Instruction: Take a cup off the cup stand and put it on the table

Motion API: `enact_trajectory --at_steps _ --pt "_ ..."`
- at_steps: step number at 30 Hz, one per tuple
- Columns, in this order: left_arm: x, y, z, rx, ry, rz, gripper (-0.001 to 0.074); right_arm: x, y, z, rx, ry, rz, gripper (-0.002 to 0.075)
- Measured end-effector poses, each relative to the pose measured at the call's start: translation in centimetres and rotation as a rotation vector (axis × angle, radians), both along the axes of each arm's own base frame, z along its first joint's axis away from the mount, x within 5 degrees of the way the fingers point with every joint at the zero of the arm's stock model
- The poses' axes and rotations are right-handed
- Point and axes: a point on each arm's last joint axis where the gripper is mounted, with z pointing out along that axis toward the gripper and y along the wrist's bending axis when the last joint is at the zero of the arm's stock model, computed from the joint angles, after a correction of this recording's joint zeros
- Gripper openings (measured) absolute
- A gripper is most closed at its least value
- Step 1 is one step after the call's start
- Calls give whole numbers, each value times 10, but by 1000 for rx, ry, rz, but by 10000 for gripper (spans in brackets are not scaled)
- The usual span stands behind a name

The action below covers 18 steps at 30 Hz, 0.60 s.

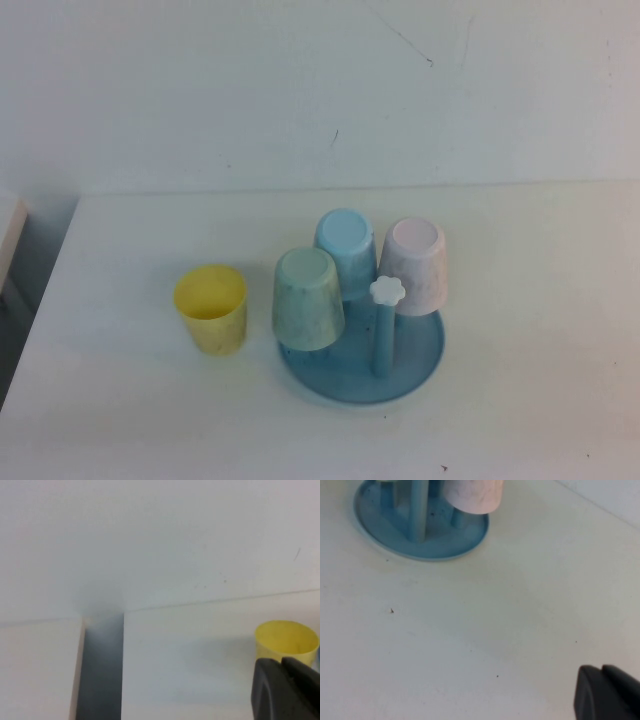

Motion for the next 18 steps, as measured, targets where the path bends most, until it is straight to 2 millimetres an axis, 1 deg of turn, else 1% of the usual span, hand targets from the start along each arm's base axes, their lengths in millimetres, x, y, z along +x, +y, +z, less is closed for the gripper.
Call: enact_trajectory --at_steps 4,7,8,11,18 --pt "2 3 -40 -54 41 68 -1 0 0 0 4 3 1 1" --pt "5 4 -65 -70 98 97 -1 0 0 0 5 6 0 1" --pt "5 4 -70 -72 112 99 -1 0 0 0 7 6 -1 1" --pt "6 4 -77 -73 138 101 -1 0 0 0 7 7 0 1" --pt "5 4 -78 -85 158 100 -1 0 0 -1 6 9 0 1"
